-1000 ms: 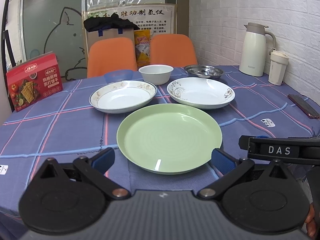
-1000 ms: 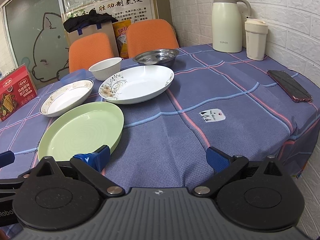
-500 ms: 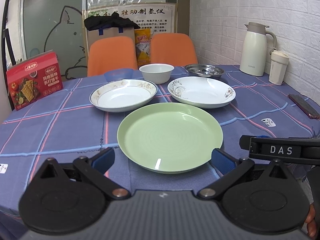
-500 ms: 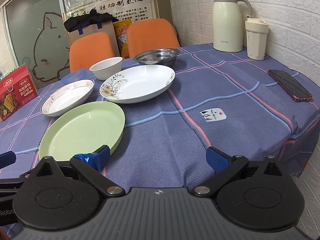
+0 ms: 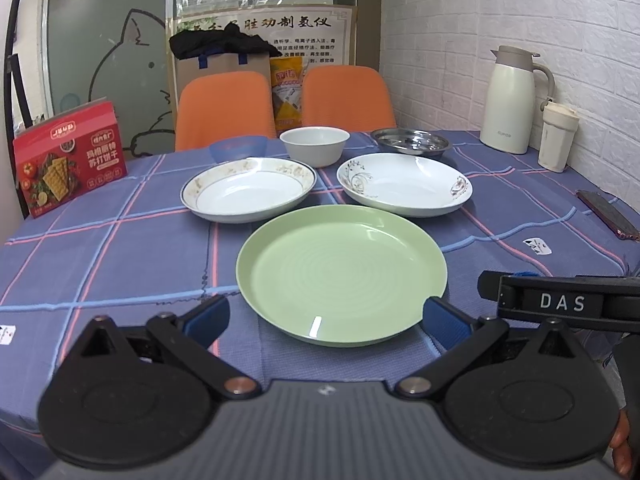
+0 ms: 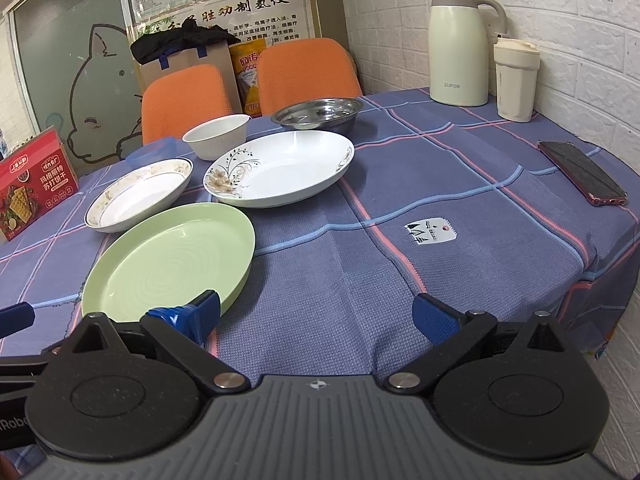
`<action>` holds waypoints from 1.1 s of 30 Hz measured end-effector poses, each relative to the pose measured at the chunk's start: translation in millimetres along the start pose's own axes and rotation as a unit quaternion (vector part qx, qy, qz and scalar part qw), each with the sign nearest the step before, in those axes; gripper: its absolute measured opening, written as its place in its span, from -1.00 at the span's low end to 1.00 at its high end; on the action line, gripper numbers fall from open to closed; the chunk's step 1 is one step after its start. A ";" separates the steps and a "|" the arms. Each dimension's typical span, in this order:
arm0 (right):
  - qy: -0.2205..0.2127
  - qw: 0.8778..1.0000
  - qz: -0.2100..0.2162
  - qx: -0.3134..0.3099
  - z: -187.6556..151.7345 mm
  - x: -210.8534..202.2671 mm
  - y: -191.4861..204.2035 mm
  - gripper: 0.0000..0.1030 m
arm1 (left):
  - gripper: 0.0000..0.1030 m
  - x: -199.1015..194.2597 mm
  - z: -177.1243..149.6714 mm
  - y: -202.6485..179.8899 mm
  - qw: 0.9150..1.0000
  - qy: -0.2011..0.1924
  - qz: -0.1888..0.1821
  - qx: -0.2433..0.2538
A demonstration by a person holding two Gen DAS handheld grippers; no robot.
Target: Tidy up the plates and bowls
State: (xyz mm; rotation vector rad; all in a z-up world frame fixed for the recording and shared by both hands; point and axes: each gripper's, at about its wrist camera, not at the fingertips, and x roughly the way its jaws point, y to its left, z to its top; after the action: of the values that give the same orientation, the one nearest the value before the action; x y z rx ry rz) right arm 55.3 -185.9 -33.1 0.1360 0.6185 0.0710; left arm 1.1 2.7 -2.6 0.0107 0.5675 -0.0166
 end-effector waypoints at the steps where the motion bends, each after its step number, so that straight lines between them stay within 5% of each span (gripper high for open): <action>1: -0.001 1.000 0.000 -0.001 -0.2 -0.2 1.2 0.75 | 0.99 0.1 0.1 0.2 1.000 0.000 0.000 -0.001; 33: 0.031 0.999 0.004 -0.011 13.0 33.2 14.6 0.75 | 0.99 25.5 20.9 44.6 0.998 0.016 0.029 -0.044</action>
State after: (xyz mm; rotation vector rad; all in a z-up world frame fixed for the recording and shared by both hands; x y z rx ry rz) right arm 89.5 -169.3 -39.4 0.1145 0.6785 0.0902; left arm 34.6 46.6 1.5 -0.0594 0.5992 0.0645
